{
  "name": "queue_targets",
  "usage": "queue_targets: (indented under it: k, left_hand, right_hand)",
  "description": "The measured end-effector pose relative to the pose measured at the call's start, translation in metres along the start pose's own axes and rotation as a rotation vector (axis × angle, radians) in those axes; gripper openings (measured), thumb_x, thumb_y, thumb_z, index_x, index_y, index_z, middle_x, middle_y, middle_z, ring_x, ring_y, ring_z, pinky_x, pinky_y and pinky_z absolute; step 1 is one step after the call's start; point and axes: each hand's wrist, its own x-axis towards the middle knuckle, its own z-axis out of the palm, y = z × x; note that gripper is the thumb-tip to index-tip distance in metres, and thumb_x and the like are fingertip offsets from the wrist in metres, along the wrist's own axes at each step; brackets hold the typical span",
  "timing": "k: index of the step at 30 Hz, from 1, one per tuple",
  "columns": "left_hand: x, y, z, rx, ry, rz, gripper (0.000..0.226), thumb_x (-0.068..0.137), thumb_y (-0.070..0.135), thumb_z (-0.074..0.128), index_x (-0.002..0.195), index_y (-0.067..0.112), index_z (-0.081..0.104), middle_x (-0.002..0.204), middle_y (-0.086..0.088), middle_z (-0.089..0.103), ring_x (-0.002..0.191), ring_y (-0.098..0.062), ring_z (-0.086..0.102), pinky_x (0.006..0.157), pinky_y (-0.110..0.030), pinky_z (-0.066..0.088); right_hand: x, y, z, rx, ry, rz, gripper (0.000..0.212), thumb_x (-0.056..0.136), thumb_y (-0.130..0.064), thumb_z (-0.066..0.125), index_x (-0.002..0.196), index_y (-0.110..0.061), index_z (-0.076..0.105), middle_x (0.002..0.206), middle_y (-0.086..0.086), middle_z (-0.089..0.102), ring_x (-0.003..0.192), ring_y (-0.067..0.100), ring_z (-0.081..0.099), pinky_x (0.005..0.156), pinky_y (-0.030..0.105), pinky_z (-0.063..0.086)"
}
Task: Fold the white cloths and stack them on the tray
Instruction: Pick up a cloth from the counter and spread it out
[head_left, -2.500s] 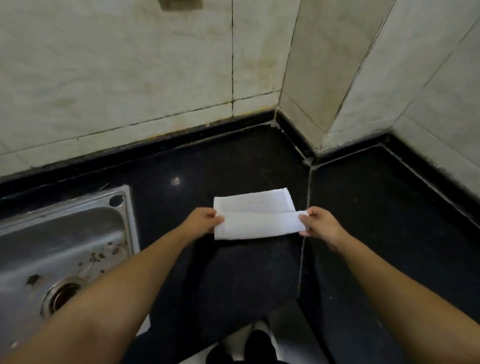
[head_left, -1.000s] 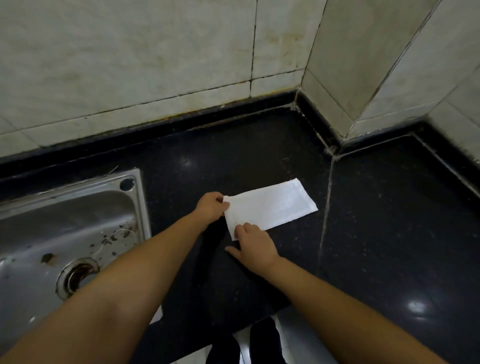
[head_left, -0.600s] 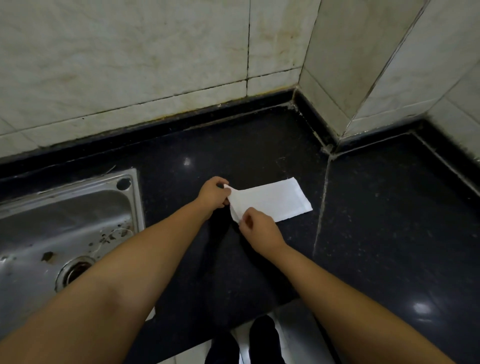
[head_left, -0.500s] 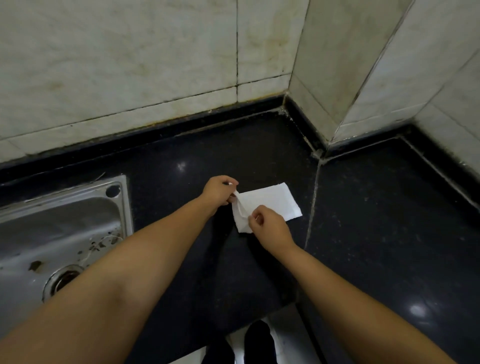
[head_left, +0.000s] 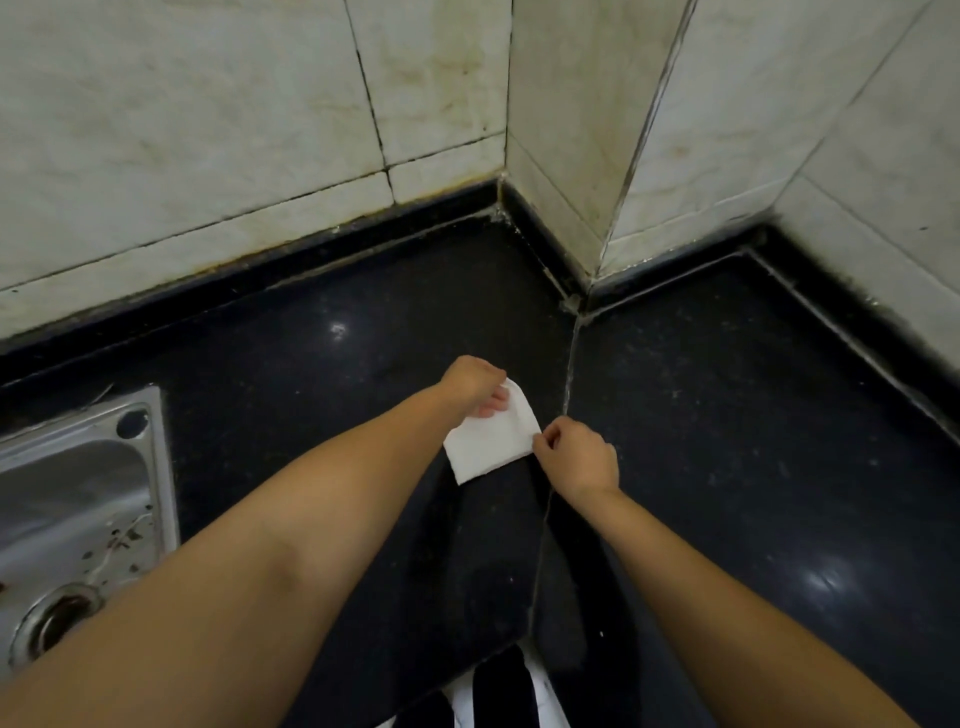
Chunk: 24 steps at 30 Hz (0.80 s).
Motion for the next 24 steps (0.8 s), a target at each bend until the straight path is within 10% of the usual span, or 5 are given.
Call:
queue_targets:
  k: [4,8,16,24]
  left_hand:
    - [0.0,-0.009,-0.008,-0.029,0.007,0.06,0.036,0.098,0.017,0.049,0.133,0.012,0.046,0.092,-0.007,0.062,0.076,-0.015,0.064,0.067,-0.025,0.054]
    - [-0.008,-0.024,-0.031,0.128,0.307,0.196,0.009,0.097,0.02,0.048,0.099,0.012,0.05,0.094,-0.011,0.06,0.069,-0.016,0.057,0.063,-0.03,0.046]
    - [-0.024,-0.078,-0.032,0.504,0.32,0.038,0.06,0.093,0.049,0.047,0.13,0.002,0.041,0.129,-0.014,0.052,0.115,-0.03,0.055,0.087,-0.038,0.046]
    - [-0.026,-0.071,-0.031,0.176,0.378,0.086,0.015,0.095,0.024,0.051,0.097,0.009,0.054,0.099,-0.008,0.057,0.087,-0.02,0.055,0.071,-0.03,0.04]
  right_hand:
    - [0.004,-0.002,-0.005,-0.032,0.059,-0.053,0.017,0.09,-0.029,0.05,0.098,-0.016,0.057,0.105,0.005,0.06,0.098,0.024,0.057,0.091,0.04,0.045]
    - [0.019,-0.024,-0.018,0.029,0.082,-0.107,0.031,0.094,-0.025,0.047,0.12,-0.009,0.052,0.122,0.011,0.052,0.112,0.027,0.052,0.095,0.043,0.045]
    - [0.04,-0.06,0.005,-0.137,-0.039,0.021,0.051,0.094,-0.039,0.051,0.129,-0.003,0.04,0.131,0.015,0.05,0.12,0.032,0.051,0.097,0.043,0.045]
    - [0.038,-0.057,0.007,-0.011,-0.048,0.031,0.04,0.092,-0.035,0.053,0.119,-0.005,0.053,0.123,0.015,0.054,0.112,0.032,0.054,0.09,0.041,0.048]
